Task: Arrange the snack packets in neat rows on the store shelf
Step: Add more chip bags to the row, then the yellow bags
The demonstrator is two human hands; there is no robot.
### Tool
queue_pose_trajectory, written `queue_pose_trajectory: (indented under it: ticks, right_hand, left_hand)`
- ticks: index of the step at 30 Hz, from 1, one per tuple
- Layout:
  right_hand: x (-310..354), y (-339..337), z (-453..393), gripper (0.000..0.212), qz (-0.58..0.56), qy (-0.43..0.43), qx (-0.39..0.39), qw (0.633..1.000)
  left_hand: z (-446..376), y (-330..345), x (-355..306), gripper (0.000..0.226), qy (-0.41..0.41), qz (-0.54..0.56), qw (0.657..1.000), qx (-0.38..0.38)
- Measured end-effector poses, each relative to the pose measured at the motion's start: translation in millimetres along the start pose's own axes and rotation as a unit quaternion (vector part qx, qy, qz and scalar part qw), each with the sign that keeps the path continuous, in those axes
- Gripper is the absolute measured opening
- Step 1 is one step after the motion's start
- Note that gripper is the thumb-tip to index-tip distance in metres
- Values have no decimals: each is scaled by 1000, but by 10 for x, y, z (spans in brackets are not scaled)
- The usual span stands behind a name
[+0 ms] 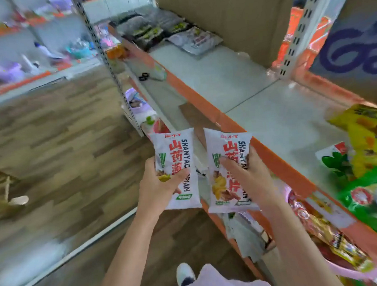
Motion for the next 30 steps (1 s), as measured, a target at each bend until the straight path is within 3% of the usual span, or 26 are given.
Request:
queue_pose_trajectory:
  ticks: [6,11,15,24,30]
  right_hand:
    - [99,825,-297,29,-94,55,68,992]
    - [122,1128,-694,22,-36,63,109,991]
    - [214,1206,-1187,16,-21,48,106,993]
    - [637,1483,-2146,26,-22,4,76,997]
    - [637,1634,-2610,23,-78,47,13,996]
  left_hand:
    - [-393,-638,50,46,-22,15,999,-22]
    - [-773,-763,85,50,-47,26,998,-36]
    - [-1205,-729,-26,50,-58,15,998,-26]
    - [-2095,-912,-492,53,-42,5,998,-41]
    - [-2808,-888,-592,46,-42,11,999,25]
Point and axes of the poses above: each hand's wrist, its own z-axis away from the middle knuckle, its own y-axis out of the palm, x = y × z, the point moved 8 cm from there along -z, towards the middle knuckle, and after that the axes turned 4 degrees about -y, right-handed, at the moved point
